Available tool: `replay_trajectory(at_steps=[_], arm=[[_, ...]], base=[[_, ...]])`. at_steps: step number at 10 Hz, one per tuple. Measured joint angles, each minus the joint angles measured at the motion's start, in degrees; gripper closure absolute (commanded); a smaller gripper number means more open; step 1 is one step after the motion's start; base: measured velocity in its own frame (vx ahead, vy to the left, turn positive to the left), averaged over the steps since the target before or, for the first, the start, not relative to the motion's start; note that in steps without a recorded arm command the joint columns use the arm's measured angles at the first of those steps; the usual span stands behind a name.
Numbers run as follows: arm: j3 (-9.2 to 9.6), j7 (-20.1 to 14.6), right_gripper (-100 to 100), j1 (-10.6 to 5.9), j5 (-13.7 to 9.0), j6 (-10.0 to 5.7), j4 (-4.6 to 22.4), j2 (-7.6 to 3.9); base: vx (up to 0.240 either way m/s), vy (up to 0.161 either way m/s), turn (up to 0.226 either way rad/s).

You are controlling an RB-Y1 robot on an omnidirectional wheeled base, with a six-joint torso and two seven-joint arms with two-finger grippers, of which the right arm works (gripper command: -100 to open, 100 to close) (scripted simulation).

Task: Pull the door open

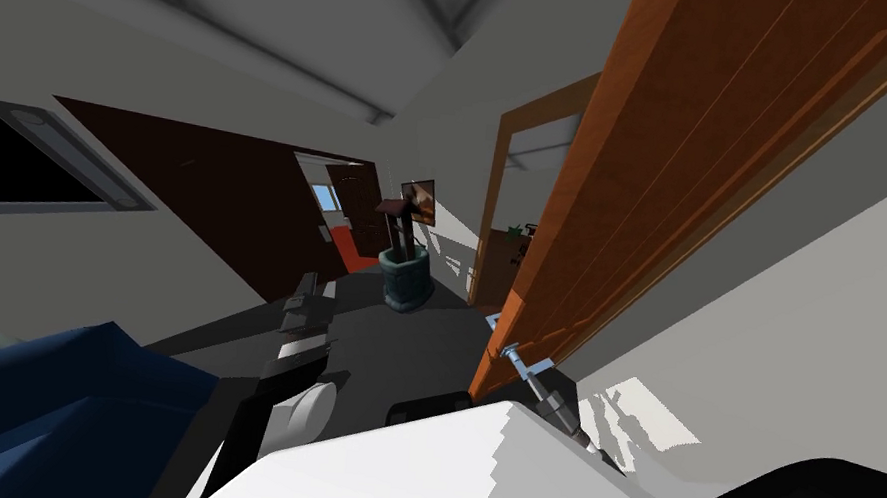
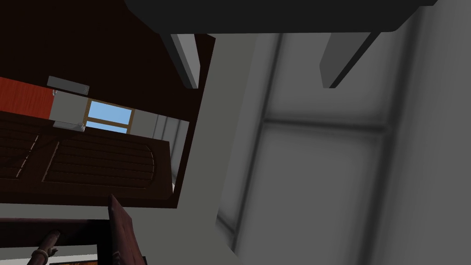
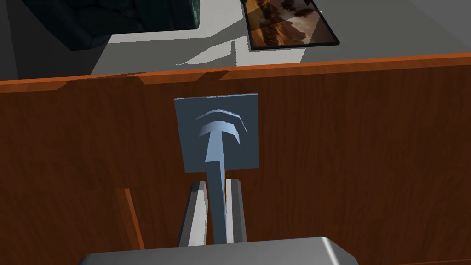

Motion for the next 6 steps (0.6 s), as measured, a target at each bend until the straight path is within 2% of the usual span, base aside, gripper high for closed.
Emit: replay_trajectory(at_steps=[1, 3, 4, 5, 6], arm=[[-0.12, 0.1, 100, -0.57, 0.0, -0.06, 0.9, -0.01], [-0.16, 0.4, 100, -0.84, 0.1, 0.26, 1.0, 0.12], [-0.06, 0.6, 100, -0.24, 0.3, 0.8, -0.1, 0.32], [0.48, 0.7, -100, -1.71, 0.8, -0.2, 2.6, 1.04], [0.74, 0.7, -100, -1.47, 0.5, -0.54, 2.2, 1.1]], base=[[0.048, 0.144, 0.012], [0.065, 0.151, 0.018], [0.112, 0.157, 0.047], [0.028, 0.084, -0.219], [-0.089, 0.004, -0.288]])
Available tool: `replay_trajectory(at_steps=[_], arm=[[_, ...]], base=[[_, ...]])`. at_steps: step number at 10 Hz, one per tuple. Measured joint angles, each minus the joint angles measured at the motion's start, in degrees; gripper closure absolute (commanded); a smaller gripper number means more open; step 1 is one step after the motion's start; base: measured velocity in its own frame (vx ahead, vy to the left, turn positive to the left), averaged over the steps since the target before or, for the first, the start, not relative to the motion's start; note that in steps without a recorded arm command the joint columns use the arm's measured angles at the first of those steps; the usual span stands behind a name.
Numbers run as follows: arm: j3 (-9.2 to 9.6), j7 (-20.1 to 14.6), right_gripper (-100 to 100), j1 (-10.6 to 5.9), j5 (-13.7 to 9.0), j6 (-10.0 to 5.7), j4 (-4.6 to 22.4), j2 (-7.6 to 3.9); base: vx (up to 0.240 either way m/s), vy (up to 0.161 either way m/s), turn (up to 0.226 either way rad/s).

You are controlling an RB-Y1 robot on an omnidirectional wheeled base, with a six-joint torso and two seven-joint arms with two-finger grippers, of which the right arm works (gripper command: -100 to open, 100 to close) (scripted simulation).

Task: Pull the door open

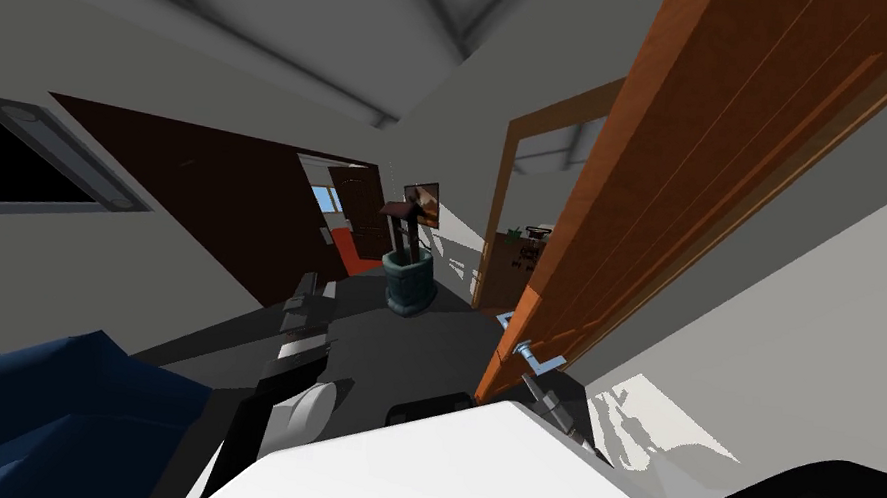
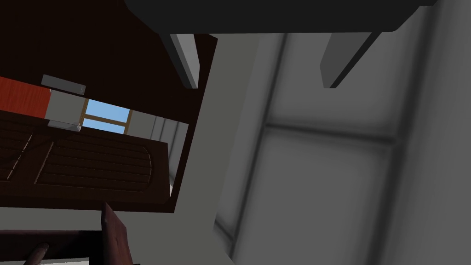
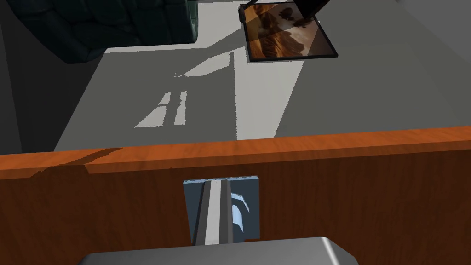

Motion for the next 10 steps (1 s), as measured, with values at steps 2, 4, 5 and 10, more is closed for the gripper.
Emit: replay_trajectory(at_steps=[2, 4, 5, 10], arm=[[0.51, -0.1, -100, 0.68, -1.0, -0.48, -0.5, -0.14], [1.0, -0.2, -100, 0.32, -1.8, -2.28, 1.7, -0.34], [1.06, -0.3, -100, 0.9, -2.1, -2.57, 1.5, -0.71], [1.26, -0.4, -100, -1.78, -1.2, -2.09, 3.4, 0.12]], base=[[-0.127, -0.095, -0.254], [-0.075, -0.175, -0.116], [-0.088, -0.192, -0.102], [0.007, 0.014, -0.054]])
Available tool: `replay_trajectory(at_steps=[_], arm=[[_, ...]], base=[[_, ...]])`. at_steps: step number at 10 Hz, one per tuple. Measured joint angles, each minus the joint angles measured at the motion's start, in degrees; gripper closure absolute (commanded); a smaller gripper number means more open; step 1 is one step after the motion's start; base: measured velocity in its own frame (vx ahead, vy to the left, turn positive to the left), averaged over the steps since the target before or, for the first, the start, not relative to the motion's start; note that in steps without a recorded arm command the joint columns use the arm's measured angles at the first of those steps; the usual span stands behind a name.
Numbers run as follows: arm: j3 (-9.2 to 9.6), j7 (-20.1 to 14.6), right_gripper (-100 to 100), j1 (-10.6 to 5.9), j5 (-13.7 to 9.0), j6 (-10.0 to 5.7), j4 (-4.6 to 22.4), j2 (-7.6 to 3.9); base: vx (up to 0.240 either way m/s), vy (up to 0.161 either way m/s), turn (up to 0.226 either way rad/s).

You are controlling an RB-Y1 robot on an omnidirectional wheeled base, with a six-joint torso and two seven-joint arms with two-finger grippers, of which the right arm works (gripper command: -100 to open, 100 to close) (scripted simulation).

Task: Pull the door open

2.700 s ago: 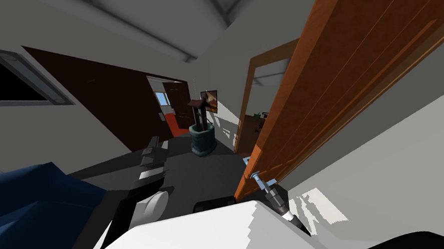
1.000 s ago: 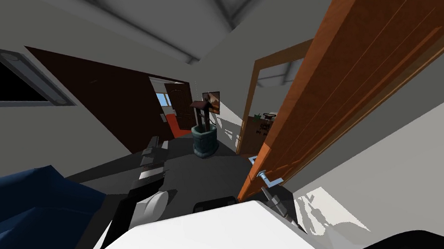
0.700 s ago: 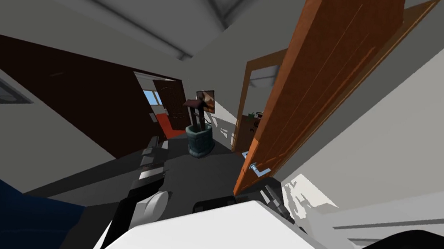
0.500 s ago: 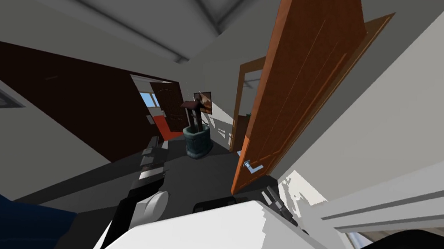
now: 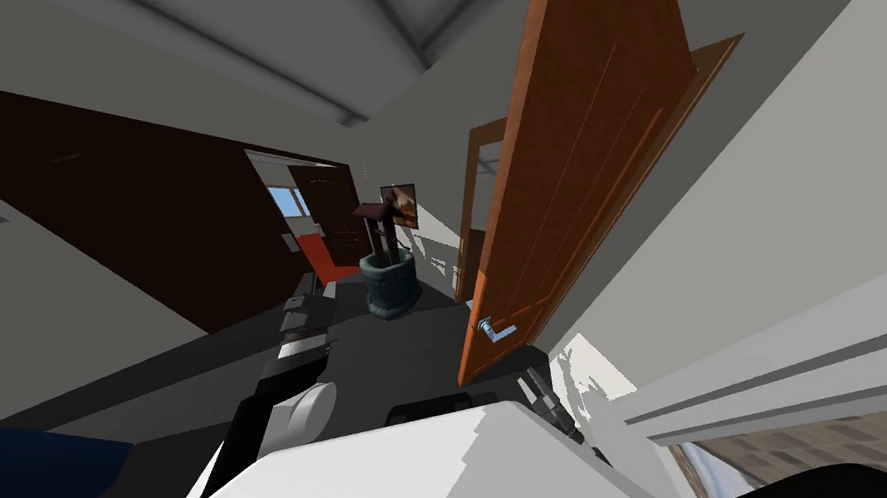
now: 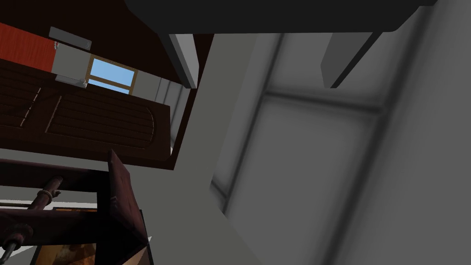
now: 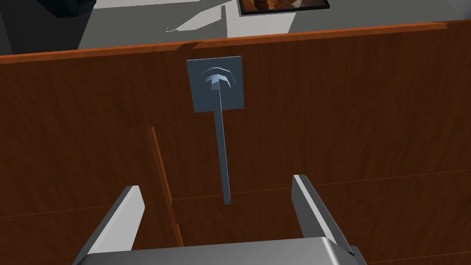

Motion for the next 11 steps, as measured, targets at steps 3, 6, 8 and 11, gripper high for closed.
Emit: replay_trajectory(at_steps=[3, 6, 8, 11], arm=[[-0.05, -0.6, -100, -2.02, 1.2, 2.14, -1.1, 0.62], [-0.06, -0.9, -100, -4.83, 2.8, 4.12, -0.5, 1.59], [0.0, -0.8, -100, -6.5, 3.4, 4.7, 0.5, 2.35], [-0.14, -1.4, -100, -6.61, 4.1, 7.24, -2.5, 2.26]], base=[[0.011, 0.021, -0.061], [-0.002, -0.001, -0.052], [-0.002, 0.001, -0.061], [0.0, -0.001, -0.063]])
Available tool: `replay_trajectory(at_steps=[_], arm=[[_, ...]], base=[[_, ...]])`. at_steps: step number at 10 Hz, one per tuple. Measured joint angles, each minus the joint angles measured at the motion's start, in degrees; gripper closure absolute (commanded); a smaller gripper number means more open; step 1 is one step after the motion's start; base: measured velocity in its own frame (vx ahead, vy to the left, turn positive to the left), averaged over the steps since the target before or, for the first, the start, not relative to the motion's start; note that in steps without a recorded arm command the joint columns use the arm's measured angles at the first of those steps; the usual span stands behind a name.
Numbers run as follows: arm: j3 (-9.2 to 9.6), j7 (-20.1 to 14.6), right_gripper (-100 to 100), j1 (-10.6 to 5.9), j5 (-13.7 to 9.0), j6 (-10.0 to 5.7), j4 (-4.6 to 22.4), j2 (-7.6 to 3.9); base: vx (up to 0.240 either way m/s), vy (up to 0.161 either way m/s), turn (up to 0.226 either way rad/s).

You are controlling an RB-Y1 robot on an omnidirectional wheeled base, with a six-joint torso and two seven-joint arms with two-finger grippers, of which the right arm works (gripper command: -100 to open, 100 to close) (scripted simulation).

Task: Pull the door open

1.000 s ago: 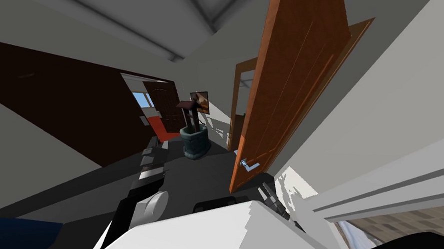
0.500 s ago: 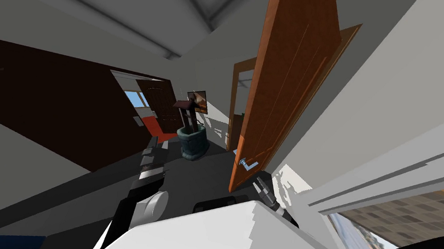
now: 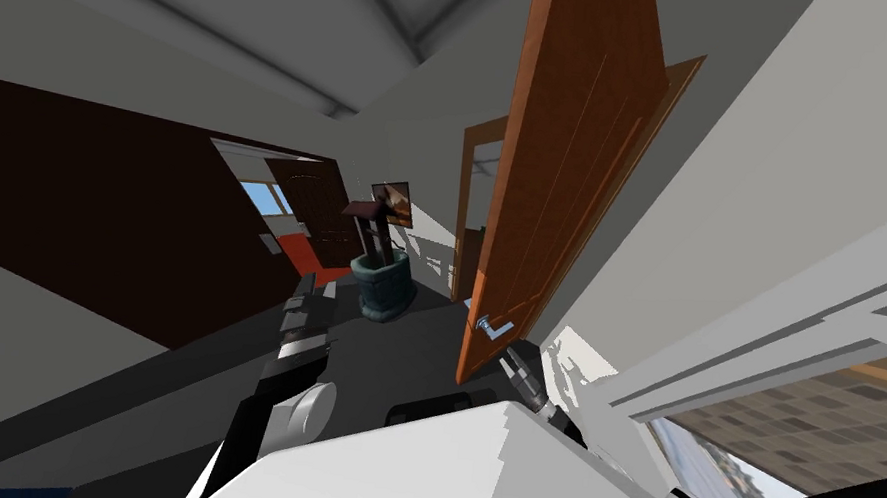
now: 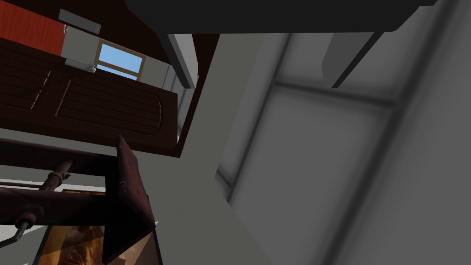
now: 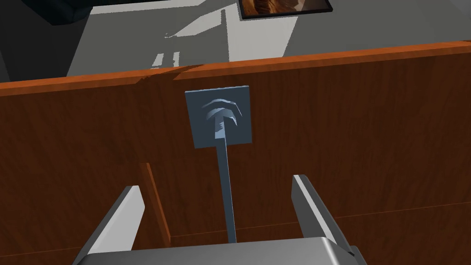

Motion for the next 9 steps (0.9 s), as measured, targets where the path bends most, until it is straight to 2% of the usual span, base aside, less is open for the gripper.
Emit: replay_trajectory(at_steps=[1, 2, 3, 5, 6, 8, 9], arm=[[-0.06, -0.4, -100, -0.74, 0.7, 1.76, -1.5, 0.22], [-0.17, -1.0, -100, -0.32, 1.5, 4.93, -5.5, 0.18], [-0.17, -1.2, -100, -1.4, 1.9, 5.9, -5.5, 0.48], [-0.12, -0.9, -100, -3.06, 2.1, 4.4, -2.3, 0.9], [-0.16, -1.1, -100, -3.71, 3.1, 6.44, -4.1, 1.32], [-0.2, -1.4, -100, -6.08, 4.3, 8.01, -3.0, 1.93], [-0.26, -1.8, -100, -5.98, 5.0, 10.0, -5.5, 2.01]], base=[[0.003, -0.009, -0.15], [0.003, -0.007, -0.042], [0.003, -0.004, 0.023], [0.004, -0.009, -0.077], [0.012, -0.016, -0.093], [0.015, -0.025, -0.089], [0.015, -0.016, -0.022]])
